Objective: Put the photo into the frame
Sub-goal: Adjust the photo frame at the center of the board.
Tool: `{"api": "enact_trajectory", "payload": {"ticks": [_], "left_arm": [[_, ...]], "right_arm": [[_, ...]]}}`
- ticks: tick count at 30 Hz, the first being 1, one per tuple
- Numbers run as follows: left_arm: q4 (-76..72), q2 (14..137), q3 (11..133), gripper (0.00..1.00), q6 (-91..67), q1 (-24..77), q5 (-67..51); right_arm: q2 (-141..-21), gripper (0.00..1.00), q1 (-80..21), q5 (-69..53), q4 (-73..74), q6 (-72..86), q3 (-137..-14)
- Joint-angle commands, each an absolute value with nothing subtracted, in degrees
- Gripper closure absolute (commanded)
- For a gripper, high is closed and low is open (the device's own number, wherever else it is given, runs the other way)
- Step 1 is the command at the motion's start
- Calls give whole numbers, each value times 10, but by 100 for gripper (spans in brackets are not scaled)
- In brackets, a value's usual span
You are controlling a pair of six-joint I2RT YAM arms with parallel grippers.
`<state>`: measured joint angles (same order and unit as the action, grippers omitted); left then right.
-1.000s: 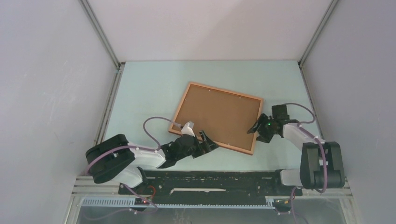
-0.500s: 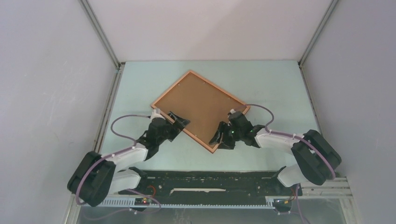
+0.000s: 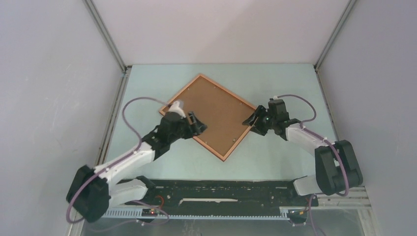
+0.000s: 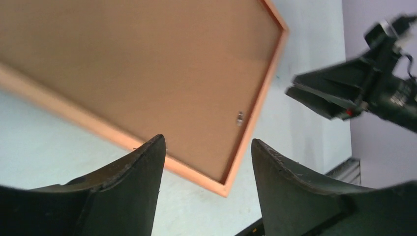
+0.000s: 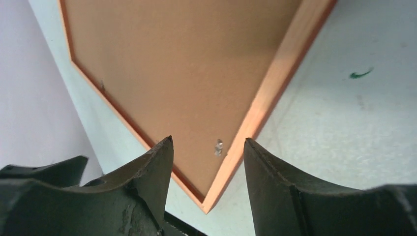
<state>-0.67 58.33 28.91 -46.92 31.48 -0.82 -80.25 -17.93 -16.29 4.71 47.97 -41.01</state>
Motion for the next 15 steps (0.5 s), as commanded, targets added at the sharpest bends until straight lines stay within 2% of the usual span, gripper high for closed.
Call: {"api": "enact_trajectory", "payload": {"ticks": [1,8,12,15], "left_arm": [[35,710,430,33,-381,393,-26],[66,933,606,64,-338,469,-60],[103,1014,684,77,-313,483,-65],[102,1037,690,82,-317,484,-63]], "right_arm": [[-822,39,-151,-188,63,451,-414],[-894,46,-153,-224,-28,490,-399],[-910,46,-157,-229,-37,491,-397],[-915,49,-156,-232,-21,481,-397]]}}
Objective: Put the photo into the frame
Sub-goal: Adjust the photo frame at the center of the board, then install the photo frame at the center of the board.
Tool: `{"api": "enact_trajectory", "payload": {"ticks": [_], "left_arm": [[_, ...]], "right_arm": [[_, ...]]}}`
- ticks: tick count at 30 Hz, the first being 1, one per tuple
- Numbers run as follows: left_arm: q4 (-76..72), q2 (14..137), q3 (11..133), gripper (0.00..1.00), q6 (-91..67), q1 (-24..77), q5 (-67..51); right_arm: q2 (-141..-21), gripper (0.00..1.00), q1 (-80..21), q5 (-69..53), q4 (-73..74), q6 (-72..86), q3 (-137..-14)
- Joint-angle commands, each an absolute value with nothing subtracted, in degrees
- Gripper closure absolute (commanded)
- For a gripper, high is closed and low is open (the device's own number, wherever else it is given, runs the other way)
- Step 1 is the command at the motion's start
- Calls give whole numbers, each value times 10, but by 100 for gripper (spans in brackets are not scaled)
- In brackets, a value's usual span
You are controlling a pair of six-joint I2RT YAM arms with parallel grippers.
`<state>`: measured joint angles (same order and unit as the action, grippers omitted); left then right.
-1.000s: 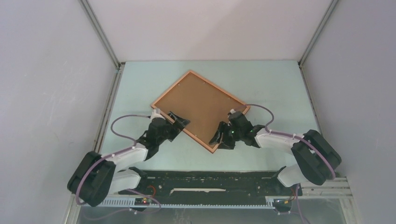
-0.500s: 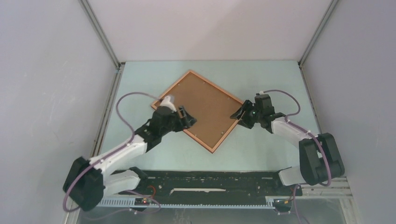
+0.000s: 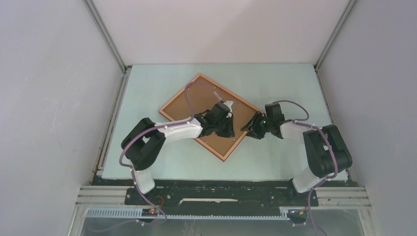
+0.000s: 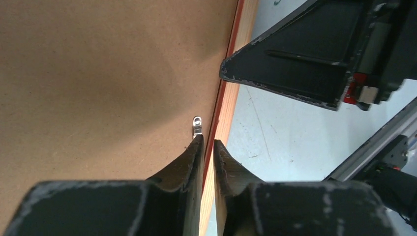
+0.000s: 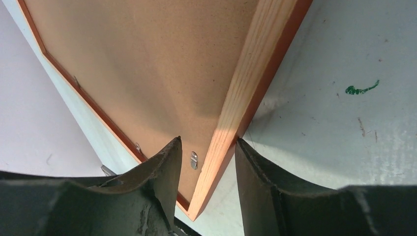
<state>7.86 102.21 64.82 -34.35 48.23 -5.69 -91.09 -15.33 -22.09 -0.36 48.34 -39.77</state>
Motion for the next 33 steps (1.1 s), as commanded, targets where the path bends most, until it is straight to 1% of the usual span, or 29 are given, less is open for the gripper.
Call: {"api": "enact_trajectory", "payload": {"ticks": [1,4,7,11,21,28,33], "left_arm": [[98,1040,685,82,-321,485,-63],[95,1045,679,85,-323,484,-63],[99,1050,682,85,-329,484,-71],[91,1069,681,86,-348,484,-93],[90,1078,688,88,-354,484,-79],[90,1093,700,90,-353,484,-106],[90,1111,715,94,-353,484,-134]], "right_arm": [[-913,49,-153,-233,-18,478,-397],[-920,50,-144,-248,-33,482,-390],[-933,52,-140,-260,-51,491,-390],[-938,53,-135,-263,-59,493,-391],[-943,54,-138,-260,-51,489,-397],[-948,55,-144,-256,-40,483,-407],[-949,55,-156,-242,-23,474,-421]]}}
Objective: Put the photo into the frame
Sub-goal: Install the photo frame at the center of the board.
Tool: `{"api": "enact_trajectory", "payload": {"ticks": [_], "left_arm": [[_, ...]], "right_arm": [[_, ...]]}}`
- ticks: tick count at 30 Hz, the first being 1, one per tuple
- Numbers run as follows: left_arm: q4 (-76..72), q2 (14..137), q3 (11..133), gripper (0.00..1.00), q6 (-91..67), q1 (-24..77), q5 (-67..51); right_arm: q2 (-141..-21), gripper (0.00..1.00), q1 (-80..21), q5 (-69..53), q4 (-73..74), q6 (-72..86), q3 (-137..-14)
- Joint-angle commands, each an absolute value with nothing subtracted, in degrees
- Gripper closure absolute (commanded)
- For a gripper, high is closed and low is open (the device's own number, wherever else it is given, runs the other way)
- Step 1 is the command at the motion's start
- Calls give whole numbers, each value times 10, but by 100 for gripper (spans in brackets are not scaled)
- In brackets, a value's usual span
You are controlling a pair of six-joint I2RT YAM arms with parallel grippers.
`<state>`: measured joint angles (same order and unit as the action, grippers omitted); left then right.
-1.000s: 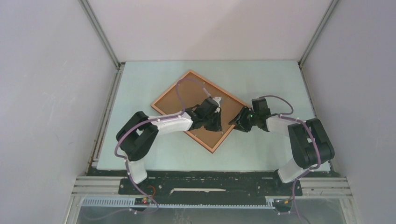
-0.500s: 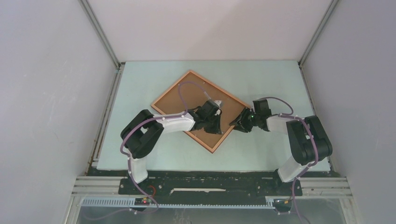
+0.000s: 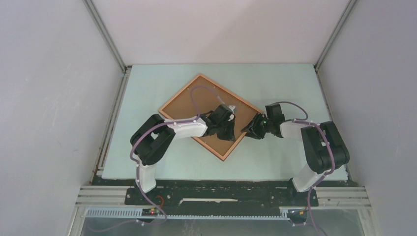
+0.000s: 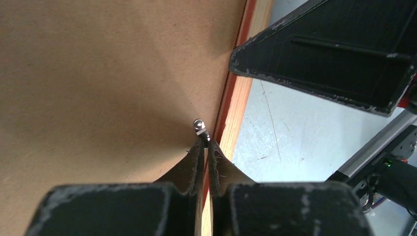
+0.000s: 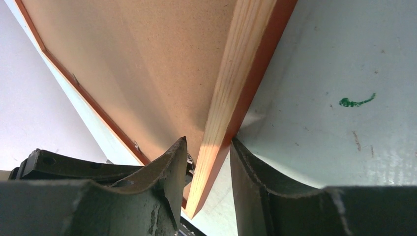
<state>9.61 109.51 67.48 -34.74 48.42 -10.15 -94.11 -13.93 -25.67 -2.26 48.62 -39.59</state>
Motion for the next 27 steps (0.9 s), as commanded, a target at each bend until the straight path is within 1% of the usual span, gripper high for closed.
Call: {"api": "enact_trajectory", "payload": {"ticks": [1,8,13,21,27], "left_arm": [[90,1114,718,94,-353,484,-140],[76,1134,738,96,-358,483,-173],[37,1114,719,94,-359,483,-169],[-34,994,615,79,-350,485,-129],[-17,872,543,73,-344,485,-98]], "right_arm": [[-950,55,-160,-239,-20,472,-424],[-957,55,-164,-241,-11,466,-433],[-956,56,-164,-243,-11,464,-433],[-952,56,-166,-240,-6,461,-433],[-946,55,-168,-232,-5,459,-433]]}}
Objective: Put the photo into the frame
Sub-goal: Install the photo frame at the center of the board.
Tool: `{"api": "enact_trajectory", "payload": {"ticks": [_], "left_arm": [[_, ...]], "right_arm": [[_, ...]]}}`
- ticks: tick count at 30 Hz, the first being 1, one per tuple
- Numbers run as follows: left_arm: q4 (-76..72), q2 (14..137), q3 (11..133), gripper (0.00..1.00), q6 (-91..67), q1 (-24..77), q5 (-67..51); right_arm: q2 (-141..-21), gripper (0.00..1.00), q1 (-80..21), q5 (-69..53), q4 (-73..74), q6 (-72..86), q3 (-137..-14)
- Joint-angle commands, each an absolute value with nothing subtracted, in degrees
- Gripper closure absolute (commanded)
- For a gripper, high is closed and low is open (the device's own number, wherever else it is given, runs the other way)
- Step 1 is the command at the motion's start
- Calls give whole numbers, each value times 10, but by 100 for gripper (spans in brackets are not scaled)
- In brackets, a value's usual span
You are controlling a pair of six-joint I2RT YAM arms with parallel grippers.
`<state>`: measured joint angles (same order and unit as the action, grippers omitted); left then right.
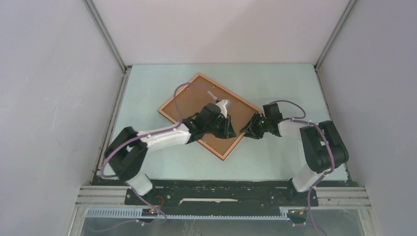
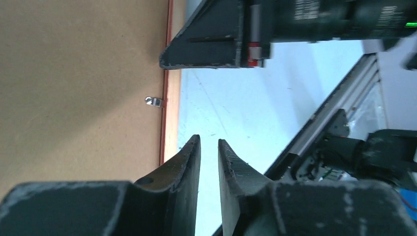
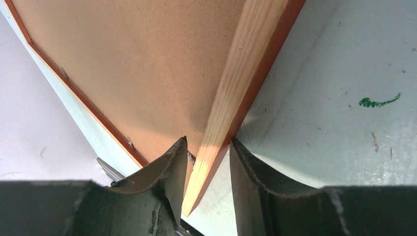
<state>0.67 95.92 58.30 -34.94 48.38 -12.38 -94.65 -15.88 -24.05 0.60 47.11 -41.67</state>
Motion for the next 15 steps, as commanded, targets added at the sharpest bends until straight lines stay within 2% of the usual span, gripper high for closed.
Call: {"api": "enact_trajectory", "payload": {"ticks": [1,10,15], "left_arm": [[-12,855,534,71,-343,485,-89],[32,702,473,54,-341,484,-18],[68,624,470,45,-331,483,40]], "right_arm": [[-944,55,-169,-230,-4,458,-433],[-878,49,-201,-170,27,428,-433],[-831,37,-196,-139,81,400,-433]]}}
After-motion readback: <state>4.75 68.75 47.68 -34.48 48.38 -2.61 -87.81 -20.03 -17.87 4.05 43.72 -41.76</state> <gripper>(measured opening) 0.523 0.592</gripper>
